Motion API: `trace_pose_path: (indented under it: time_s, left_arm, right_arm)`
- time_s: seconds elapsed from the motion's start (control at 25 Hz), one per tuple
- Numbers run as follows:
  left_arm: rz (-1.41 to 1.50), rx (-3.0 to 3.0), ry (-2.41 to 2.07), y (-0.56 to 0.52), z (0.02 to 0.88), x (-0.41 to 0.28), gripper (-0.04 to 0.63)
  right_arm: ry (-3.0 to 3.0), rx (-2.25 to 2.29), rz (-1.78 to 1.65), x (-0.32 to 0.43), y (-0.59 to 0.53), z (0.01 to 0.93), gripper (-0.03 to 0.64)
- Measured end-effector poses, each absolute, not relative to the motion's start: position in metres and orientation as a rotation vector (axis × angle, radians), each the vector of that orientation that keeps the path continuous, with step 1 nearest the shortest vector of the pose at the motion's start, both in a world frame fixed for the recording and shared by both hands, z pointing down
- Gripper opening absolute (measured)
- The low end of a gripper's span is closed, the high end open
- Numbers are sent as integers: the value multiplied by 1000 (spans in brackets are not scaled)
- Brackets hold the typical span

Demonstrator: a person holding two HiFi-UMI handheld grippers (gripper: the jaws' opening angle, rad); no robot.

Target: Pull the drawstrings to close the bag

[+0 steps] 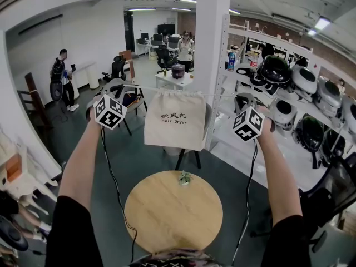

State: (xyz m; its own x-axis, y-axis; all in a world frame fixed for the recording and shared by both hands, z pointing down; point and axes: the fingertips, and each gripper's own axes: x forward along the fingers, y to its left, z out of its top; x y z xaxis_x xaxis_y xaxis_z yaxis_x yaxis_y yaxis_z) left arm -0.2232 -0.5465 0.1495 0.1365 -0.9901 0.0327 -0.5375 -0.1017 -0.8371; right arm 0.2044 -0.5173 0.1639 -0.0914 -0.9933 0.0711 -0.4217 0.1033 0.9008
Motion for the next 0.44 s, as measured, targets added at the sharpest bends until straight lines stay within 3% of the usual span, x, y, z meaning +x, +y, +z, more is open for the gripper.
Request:
trace_pose_path:
  time_s: [0.44]
  left_arm:
    - [-837,-1730,1479,-547,149,-221,20]
  right_arm:
    - [-1624,1419,-959,207,-518,163,6]
